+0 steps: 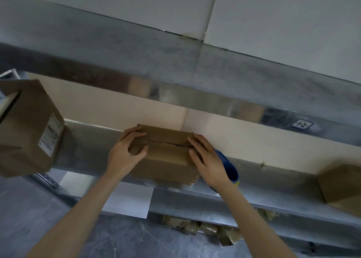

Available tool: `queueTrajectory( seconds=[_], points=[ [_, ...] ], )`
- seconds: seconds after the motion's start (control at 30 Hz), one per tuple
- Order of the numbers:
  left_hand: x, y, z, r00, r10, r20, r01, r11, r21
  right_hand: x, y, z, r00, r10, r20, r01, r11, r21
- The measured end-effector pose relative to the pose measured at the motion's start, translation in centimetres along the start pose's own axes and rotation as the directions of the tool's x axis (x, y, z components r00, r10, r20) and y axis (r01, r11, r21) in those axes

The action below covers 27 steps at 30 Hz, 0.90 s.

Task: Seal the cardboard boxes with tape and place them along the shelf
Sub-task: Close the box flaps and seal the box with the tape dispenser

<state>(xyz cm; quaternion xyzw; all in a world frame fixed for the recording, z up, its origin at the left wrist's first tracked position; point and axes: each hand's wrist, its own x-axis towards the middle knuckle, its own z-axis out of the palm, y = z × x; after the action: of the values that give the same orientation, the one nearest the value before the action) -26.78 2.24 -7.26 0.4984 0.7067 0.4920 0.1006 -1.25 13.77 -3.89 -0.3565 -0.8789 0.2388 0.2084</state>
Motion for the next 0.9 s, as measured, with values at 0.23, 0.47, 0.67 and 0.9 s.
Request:
queueTrajectory(
  seconds=[0.23, 0.47, 0.67, 0.9],
  points=[
    [0.0, -0.4, 0.1, 0.999, -0.008, 0.035, 0.009, 1.000, -0.020, -2.5, 5.4, -0.7, 0.940, 0.269, -0.212, -0.285, 0.957, -0.047],
    [0.0, -0.5, -0.1, 0.999, 0.006, 0.052, -0.004, 0.999, -0.037, -4.0, 7.9, 1.1, 0.860, 0.507, -0.055, -0.509, 0.845, -0.162],
    [0.0, -0.9, -0.1, 0.998, 0.005, 0.070, -0.001, 0.999, -0.044, -3.4, 8.7, 1.4, 0.830, 0.552, 0.074, -0.505, 0.802, -0.317],
    [0.1, -0.9, 0.0, 0.998, 0.019, 0.066, -0.017, 0.999, -0.036, -3.1, 8.5, 0.8, 0.837, 0.514, 0.188, -0.444, 0.838, -0.317]
  ],
)
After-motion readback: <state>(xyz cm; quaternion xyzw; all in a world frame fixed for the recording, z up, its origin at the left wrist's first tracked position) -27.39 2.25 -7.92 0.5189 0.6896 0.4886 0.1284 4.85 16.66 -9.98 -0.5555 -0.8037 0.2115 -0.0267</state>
